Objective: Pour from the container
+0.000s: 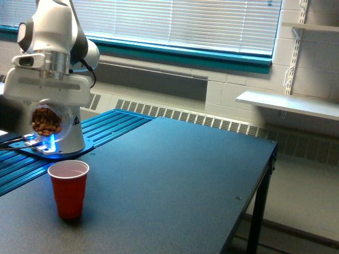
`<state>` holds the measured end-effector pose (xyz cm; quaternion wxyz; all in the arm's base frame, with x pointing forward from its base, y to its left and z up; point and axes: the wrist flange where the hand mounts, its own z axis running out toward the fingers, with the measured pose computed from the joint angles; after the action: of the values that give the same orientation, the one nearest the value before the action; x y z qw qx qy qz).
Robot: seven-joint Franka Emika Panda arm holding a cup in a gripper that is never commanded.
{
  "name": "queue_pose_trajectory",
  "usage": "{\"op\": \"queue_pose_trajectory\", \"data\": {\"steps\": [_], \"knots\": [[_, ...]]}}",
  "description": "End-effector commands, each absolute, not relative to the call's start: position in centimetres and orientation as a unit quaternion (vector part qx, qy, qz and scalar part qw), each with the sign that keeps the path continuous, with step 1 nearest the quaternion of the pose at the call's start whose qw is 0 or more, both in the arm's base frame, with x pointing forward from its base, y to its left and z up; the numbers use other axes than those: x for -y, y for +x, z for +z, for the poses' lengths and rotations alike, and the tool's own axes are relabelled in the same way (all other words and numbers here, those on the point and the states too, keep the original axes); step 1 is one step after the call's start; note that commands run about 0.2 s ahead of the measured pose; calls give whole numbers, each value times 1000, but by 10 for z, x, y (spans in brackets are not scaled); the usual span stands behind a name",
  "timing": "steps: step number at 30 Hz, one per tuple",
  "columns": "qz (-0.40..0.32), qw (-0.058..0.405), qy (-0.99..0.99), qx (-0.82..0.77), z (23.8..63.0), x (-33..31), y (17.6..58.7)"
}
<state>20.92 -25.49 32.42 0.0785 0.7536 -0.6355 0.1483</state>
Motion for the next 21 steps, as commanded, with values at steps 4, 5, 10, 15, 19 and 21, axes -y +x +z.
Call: {"op": "queue_pose_trajectory", "data": {"steps": [4,5,10,15,19,21], "knots": [[116,82,761,633,295,234,212],[114,83,762,632,294,233,213],[109,86,765,629,290,232,216],[107,94,768,625,290,233,219],[102,100,768,624,288,234,220],[96,101,769,624,286,234,220]]}}
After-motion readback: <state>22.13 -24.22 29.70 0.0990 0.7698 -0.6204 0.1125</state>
